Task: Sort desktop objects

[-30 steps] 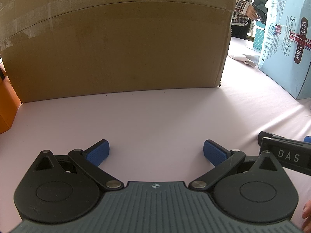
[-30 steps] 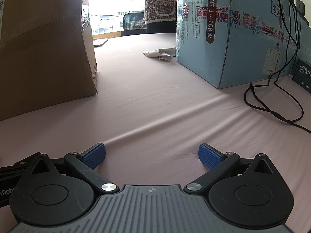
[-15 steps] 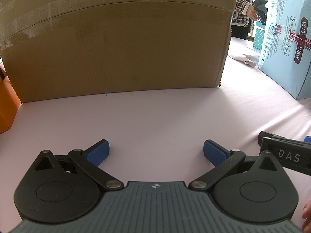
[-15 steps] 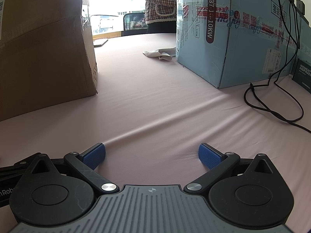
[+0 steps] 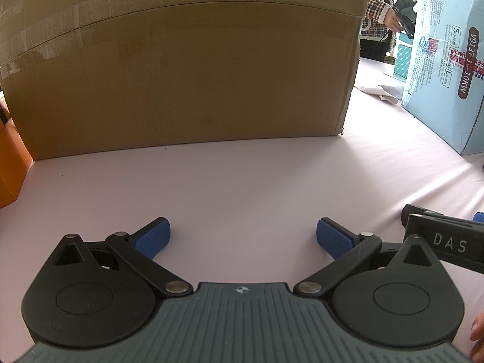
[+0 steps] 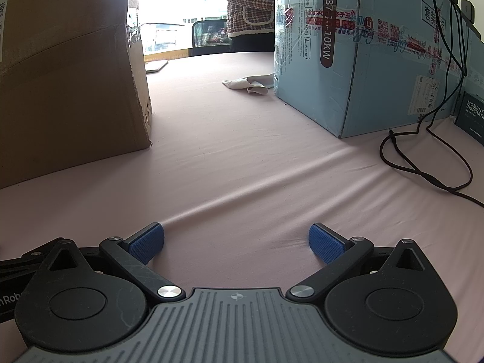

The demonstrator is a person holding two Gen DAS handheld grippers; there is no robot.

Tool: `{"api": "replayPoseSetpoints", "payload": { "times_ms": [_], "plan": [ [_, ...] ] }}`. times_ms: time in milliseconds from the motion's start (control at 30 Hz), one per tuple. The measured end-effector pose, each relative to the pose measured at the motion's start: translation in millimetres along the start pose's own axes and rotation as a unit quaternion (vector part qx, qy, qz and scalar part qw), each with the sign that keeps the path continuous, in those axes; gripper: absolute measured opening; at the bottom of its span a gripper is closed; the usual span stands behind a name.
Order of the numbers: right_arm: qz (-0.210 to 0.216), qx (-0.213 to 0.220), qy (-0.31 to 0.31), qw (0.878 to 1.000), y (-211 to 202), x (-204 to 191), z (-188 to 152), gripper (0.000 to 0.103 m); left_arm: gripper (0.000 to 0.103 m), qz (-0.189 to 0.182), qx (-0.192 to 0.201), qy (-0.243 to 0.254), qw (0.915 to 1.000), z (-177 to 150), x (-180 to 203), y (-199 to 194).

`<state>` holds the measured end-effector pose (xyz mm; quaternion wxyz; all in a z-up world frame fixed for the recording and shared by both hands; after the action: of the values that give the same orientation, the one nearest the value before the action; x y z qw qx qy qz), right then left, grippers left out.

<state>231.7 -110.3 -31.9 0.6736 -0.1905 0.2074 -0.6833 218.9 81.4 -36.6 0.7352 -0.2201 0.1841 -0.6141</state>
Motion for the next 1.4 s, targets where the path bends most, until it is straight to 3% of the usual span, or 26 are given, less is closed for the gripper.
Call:
{"api": "replayPoseSetpoints", "payload": {
  "times_ms": [1400],
  "plan": [
    [-0.003, -0.001, -0.005, 1.0, 1.8, -0.6, 0.1, 0.103, 0.103, 0.0, 0.0, -0.002, 1.0, 0.6, 0.4, 1.2]
  ]
}}
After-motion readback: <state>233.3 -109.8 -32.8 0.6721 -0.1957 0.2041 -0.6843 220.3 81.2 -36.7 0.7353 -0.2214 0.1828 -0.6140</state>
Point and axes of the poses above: each gripper's, at about its wrist camera, not at the fingertips, and y roughly the way its jaws point, x to its right, z to its top, the point moved 7 cm from there along y, roughly the way its jaws point, and after that the axes turned 5 degrees about x, right-handed, at the moved point
